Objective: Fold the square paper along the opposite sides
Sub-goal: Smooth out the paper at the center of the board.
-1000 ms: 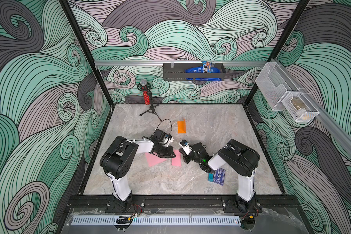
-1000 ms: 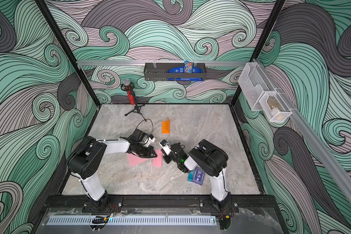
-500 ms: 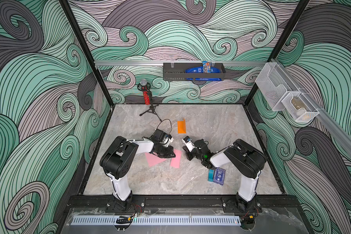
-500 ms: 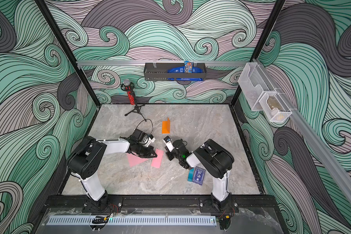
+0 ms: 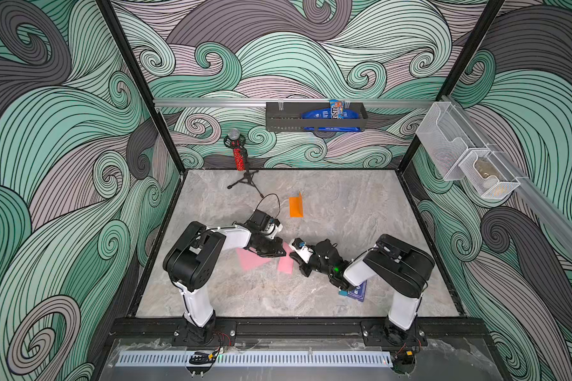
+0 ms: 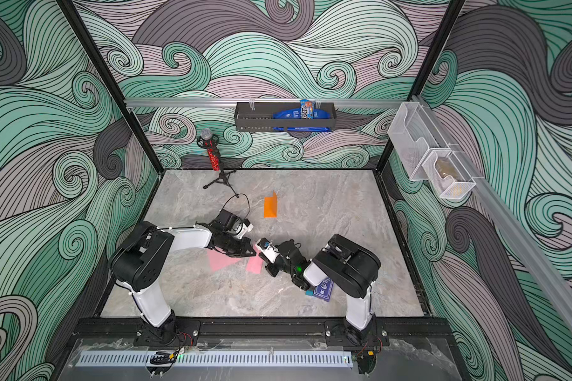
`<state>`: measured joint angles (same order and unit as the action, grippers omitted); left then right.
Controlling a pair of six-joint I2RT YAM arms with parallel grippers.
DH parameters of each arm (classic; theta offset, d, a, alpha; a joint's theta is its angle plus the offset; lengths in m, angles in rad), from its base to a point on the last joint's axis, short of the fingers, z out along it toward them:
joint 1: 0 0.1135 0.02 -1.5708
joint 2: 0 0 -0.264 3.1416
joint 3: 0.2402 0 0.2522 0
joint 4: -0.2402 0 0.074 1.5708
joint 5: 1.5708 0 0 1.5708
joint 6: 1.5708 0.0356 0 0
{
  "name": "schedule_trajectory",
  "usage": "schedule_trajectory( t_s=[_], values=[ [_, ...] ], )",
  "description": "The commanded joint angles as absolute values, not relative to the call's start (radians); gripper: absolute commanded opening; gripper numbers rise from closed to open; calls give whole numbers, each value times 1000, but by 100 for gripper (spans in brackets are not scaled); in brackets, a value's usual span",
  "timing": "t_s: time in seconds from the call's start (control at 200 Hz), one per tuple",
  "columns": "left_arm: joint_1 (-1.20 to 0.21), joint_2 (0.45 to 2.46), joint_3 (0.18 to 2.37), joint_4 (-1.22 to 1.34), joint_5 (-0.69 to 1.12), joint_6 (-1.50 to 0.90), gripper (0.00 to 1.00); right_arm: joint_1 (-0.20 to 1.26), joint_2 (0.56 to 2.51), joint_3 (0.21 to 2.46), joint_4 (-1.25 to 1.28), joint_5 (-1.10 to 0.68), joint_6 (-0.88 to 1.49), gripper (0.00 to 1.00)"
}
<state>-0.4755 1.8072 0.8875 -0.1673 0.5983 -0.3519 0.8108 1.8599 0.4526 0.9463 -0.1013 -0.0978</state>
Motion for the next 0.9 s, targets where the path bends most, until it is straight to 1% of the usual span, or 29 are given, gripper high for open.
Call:
schedule_trajectory(
  t_s=[0.0, 0.245, 0.45, 0.555, 0.685, 0.775, 0.896],
  values=[
    [-475, 1858, 888, -234, 499, -356, 0, 828, 1867, 421, 933, -99, -120, 6],
    [-468, 1862, 894, -245, 481, -348, 0, 907, 1852, 372, 902, -34, -133, 7],
    [-469, 1836, 893, -250, 466, -344, 0, 956, 1788, 328, 840, -9, -131, 8],
    [-469, 1826, 889, -249, 468, -343, 0, 945, 1718, 309, 846, -33, -99, 8],
    [-471, 1823, 887, -248, 471, -341, 0, 878, 1639, 305, 981, -132, -39, 9],
    [-471, 1822, 885, -247, 472, -342, 0, 858, 1668, 372, 986, -155, -56, 8],
    [-471, 1826, 885, -249, 470, -346, 0, 856, 1774, 454, 965, -158, -101, 6]
  ],
)
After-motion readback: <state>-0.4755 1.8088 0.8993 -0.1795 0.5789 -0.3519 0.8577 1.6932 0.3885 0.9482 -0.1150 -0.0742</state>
